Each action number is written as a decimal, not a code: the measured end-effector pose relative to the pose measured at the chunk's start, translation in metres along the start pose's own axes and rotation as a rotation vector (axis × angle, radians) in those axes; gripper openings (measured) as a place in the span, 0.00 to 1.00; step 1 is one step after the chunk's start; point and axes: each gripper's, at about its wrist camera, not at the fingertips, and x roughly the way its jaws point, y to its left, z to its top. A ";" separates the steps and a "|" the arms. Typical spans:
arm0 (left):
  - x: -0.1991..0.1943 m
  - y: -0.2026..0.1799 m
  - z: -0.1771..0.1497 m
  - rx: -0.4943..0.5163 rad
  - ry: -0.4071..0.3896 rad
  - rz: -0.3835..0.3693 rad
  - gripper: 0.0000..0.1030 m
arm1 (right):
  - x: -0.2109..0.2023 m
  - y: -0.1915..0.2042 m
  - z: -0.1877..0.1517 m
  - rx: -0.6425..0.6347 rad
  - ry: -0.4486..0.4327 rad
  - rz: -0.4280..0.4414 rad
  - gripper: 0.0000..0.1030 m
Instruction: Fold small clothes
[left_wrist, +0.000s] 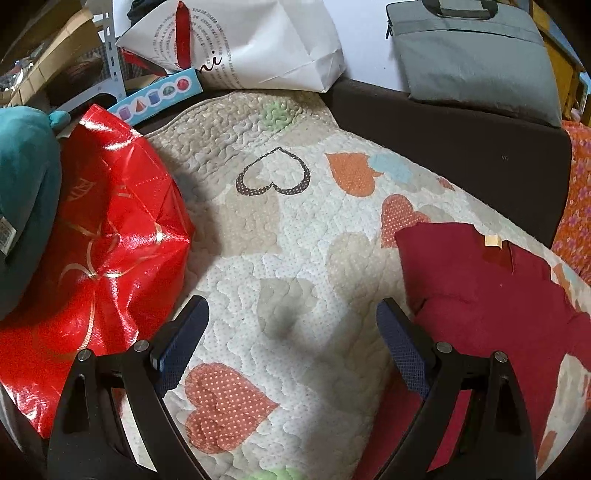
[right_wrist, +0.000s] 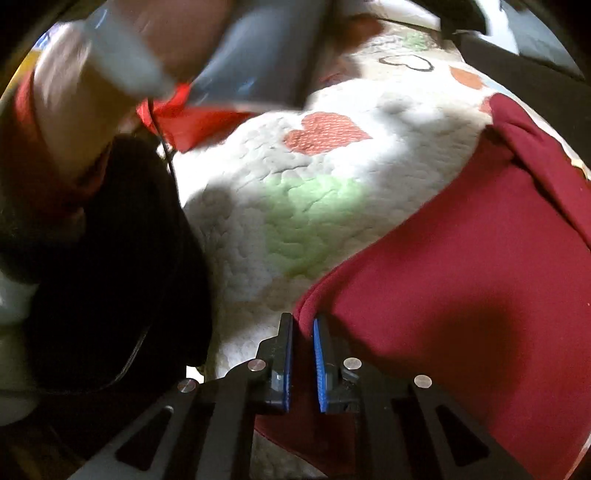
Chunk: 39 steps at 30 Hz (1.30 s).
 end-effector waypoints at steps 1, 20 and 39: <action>0.000 -0.002 0.000 0.006 0.001 0.001 0.90 | 0.008 -0.001 -0.001 0.008 0.009 0.013 0.07; 0.036 -0.110 -0.013 0.174 -0.023 -0.141 0.90 | -0.195 -0.347 -0.117 0.916 -0.442 -0.436 0.38; 0.089 -0.131 -0.027 0.231 0.139 -0.145 0.90 | -0.271 -0.524 -0.354 1.683 -0.953 -0.494 0.35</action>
